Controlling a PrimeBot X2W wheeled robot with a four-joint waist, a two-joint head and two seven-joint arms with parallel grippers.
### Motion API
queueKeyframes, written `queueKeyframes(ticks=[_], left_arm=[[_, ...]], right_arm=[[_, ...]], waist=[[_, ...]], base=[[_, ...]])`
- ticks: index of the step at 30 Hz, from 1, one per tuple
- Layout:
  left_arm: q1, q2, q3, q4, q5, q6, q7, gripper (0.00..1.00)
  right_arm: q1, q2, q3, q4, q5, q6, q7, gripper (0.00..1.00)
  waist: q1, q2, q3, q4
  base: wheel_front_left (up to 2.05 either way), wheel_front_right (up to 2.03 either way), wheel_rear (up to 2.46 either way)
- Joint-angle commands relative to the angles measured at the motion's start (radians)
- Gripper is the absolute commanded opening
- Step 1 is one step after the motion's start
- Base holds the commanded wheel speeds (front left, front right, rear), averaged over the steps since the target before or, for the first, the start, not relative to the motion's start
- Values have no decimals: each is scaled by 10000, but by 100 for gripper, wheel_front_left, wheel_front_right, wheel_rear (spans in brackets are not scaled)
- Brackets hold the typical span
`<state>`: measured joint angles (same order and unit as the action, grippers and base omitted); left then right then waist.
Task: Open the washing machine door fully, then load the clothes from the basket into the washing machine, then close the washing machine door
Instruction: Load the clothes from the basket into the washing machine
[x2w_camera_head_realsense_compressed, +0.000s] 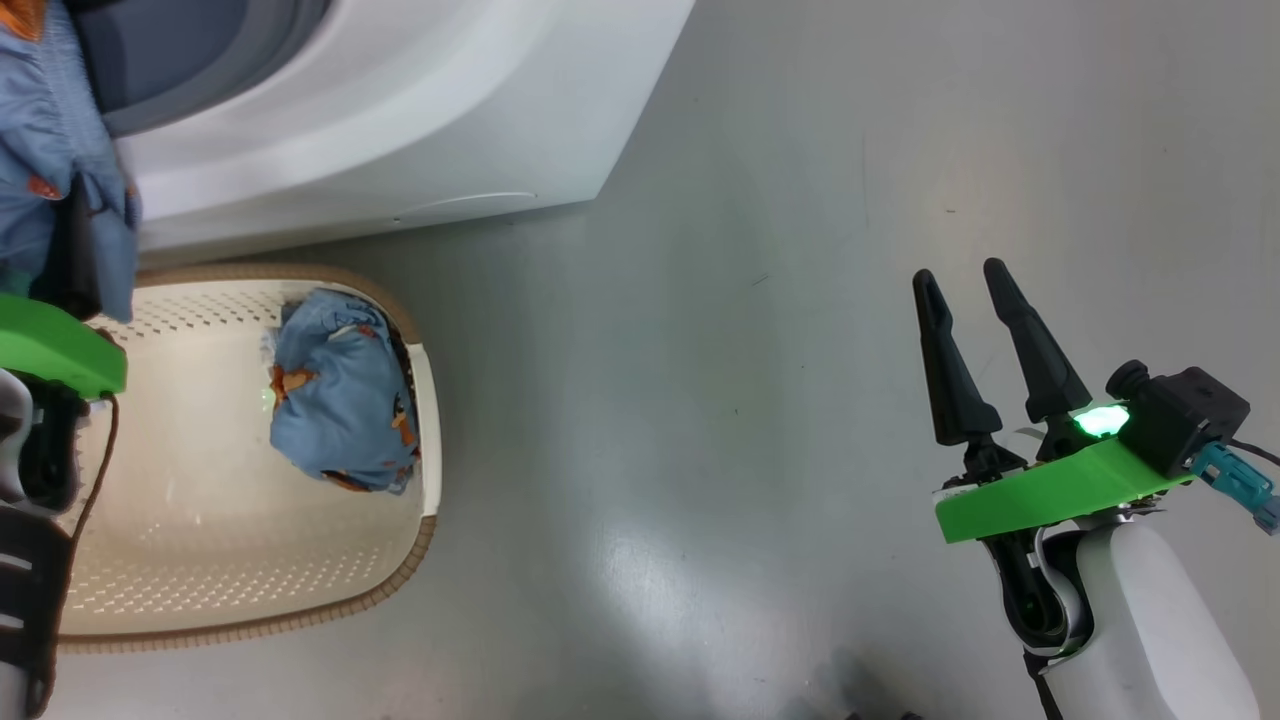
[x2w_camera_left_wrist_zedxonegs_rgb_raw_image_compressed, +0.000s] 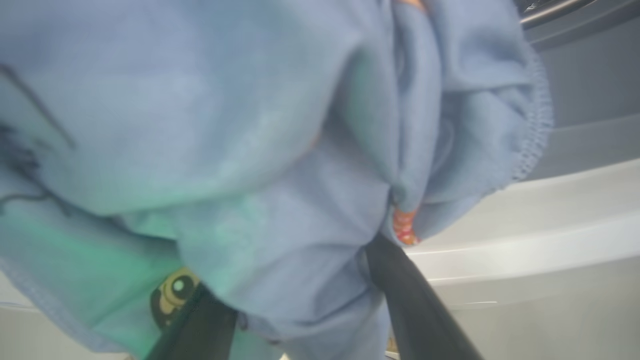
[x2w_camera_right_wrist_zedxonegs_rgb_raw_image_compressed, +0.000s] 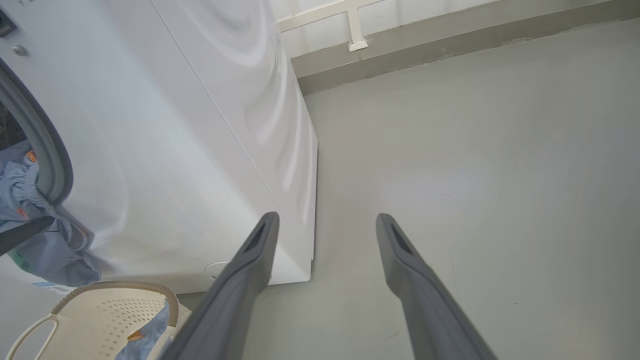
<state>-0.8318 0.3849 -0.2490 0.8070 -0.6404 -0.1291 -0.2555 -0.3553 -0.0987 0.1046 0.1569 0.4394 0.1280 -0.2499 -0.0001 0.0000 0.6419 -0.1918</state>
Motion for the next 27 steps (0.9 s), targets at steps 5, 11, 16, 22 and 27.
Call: queueKeyframes(ticks=[5,11,16,22,27], left_arm=[[-288,583,187,-268,-409,-15,-63,0],[62,388,778,-890,-580,-15,-63,0],[810,117,1417,-1975,10,-15,-63,0],[1419,-287,2321,-3484,739,-15,-63,0],[1129,-441,2484,-4452,1229,-15,-63,0]], right_arm=[[88,42,97,-229,-86,27,-118,100],[76,79,-48,-259,-110,27,-118,100],[130,116,-94,-260,-115,27,-118,100],[224,133,-29,-220,-117,27,-118,100],[273,168,76,-172,-80,27,-118,100]], waist=[[1,0,-2,25],[1,0,-77,190],[1,0,-203,344],[1,0,-338,452],[1,0,-427,486]], base=[[0,0,0],[0,0,0],[0,0,0],[0,0,0],[0,0,0]])
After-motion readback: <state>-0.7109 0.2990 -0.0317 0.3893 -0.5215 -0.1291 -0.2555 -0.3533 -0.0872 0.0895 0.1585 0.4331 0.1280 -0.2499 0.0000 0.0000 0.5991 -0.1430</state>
